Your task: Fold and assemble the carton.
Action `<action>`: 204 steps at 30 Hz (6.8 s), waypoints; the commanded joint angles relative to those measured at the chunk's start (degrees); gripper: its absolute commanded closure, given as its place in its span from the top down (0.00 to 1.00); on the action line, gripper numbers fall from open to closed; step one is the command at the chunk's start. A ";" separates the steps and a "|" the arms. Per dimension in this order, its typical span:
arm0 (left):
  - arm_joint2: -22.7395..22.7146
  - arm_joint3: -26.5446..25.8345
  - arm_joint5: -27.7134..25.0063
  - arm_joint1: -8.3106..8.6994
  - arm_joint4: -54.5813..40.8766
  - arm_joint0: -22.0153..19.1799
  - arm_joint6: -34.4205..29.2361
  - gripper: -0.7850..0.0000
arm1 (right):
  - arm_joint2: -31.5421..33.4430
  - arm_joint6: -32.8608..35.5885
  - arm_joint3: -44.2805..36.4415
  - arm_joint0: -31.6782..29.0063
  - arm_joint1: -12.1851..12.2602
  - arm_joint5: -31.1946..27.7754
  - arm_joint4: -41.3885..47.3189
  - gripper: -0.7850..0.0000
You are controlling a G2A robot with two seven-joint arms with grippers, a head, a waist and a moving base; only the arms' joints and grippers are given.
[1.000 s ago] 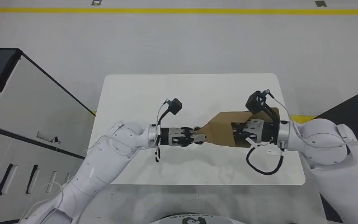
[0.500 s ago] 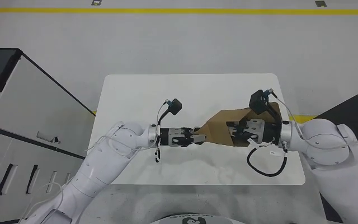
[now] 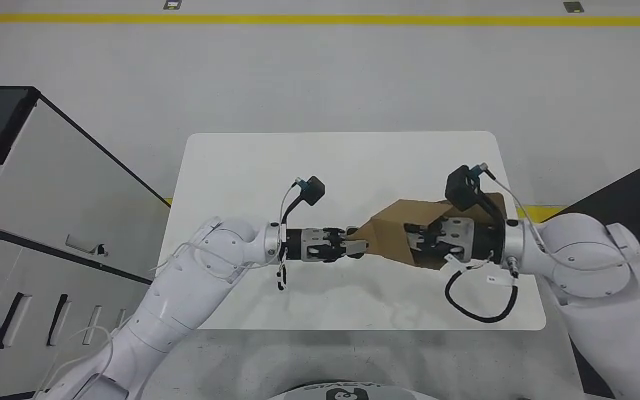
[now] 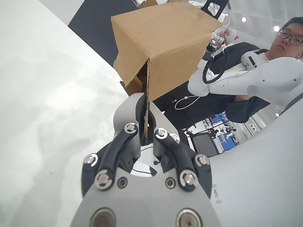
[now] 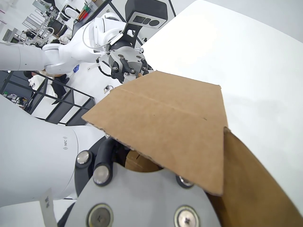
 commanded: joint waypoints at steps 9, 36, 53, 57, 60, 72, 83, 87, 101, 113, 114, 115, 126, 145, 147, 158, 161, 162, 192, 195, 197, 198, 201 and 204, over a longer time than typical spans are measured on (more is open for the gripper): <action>0.08 0.02 0.06 0.00 -0.07 0.00 -0.02 0.00 | 0.98 0.44 -0.24 -0.71 0.23 -0.08 0.19 0.00; 1.06 0.64 0.04 -0.29 -0.40 -1.02 -0.14 0.00 | 6.44 1.22 5.43 -6.33 0.74 -6.12 11.65 0.10; 0.78 -0.64 0.21 -0.12 0.10 -0.24 -0.08 0.00 | 6.81 2.10 6.82 -7.67 0.87 -7.85 15.27 0.10; 0.54 -0.95 0.31 -0.03 0.14 0.06 -0.11 0.00 | 6.64 2.08 7.54 -7.75 0.85 -8.53 16.30 0.14; 0.39 -1.05 0.35 0.03 0.10 0.17 -0.19 0.00 | 6.48 2.02 8.02 -7.85 0.83 -9.09 17.39 0.17; 0.19 -0.99 0.13 0.10 -0.01 0.21 -0.16 0.00 | 5.97 2.42 10.39 -7.64 0.78 -10.66 20.84 0.11; 0.42 -0.71 0.01 0.03 0.09 -0.09 0.07 0.00 | 4.56 3.20 12.86 -6.58 0.71 -11.49 21.59 0.13; 0.69 -0.51 0.07 -0.04 0.12 -0.33 -0.01 0.00 | 3.60 3.39 12.89 -5.68 0.66 -11.35 20.91 0.15; 0.49 -0.67 0.60 0.05 1.74 -0.24 0.23 0.00 | 0.83 2.35 11.56 -2.23 0.60 -6.74 13.20 0.04; 0.64 -1.89 1.00 0.17 1.63 0.12 -0.56 1.00 | -0.41 0.46 15.23 -2.63 0.38 -6.56 16.15 0.00; 0.70 -1.89 0.82 0.16 1.38 0.03 -0.70 1.00 | -0.60 0.42 15.93 -2.72 0.33 -7.16 16.86 0.00; 0.73 -1.91 0.67 0.15 1.24 -0.04 -0.77 1.00 | -0.84 0.32 16.75 -2.83 0.28 -7.76 17.71 0.00; -0.41 -2.12 -1.08 0.32 0.88 0.77 1.26 1.00 | -2.19 2.03 24.11 -2.38 -0.15 -13.95 28.89 0.00; -2.50 -3.85 -0.09 0.88 3.69 2.84 3.41 1.00 | -2.37 6.52 28.75 -1.80 -0.38 -13.27 46.98 0.00; -2.42 -4.96 -0.28 0.86 4.89 3.08 4.17 1.00 | -3.73 6.98 28.78 -1.72 -0.78 -11.67 52.39 0.00; -3.81 -7.75 -3.69 1.23 1.90 3.52 3.65 0.11 | -6.82 20.11 37.69 2.11 -3.45 -1.29 74.23 0.00; -3.93 -8.30 -3.77 1.31 2.46 3.20 3.01 0.00 | -6.72 21.63 38.94 2.79 -4.32 0.23 74.20 0.00; -4.30 -8.17 -3.11 1.37 3.97 2.96 3.01 0.00 | -6.23 21.26 39.15 3.10 -4.57 -0.15 73.44 0.00; 5.50 -6.40 3.00 -2.04 -3.56 -5.83 6.09 0.00 | -6.72 22.34 36.35 2.04 -6.55 0.95 67.01 0.00; 5.97 -5.81 2.69 -2.37 -3.84 -6.10 6.82 0.00 | -6.35 22.32 35.90 1.79 -6.76 0.93 66.10 0.00; 6.11 -5.56 2.59 -2.51 -3.80 -6.28 6.89 0.00 | -6.21 22.48 35.54 1.60 -6.92 1.09 65.82 0.00; 6.18 -5.48 2.50 -2.59 -3.99 -6.28 7.00 0.00 | -6.13 22.58 35.45 1.55 -6.98 1.19 65.48 0.00; 6.51 -5.25 2.48 -2.80 -3.95 -6.46 6.87 0.00 | -5.94 22.69 35.31 1.45 -7.20 1.30 65.08 0.00; 6.88 -4.99 2.53 -3.01 -3.83 -6.59 6.77 0.00 | -5.90 22.81 35.15 1.46 -7.43 1.42 64.63 0.00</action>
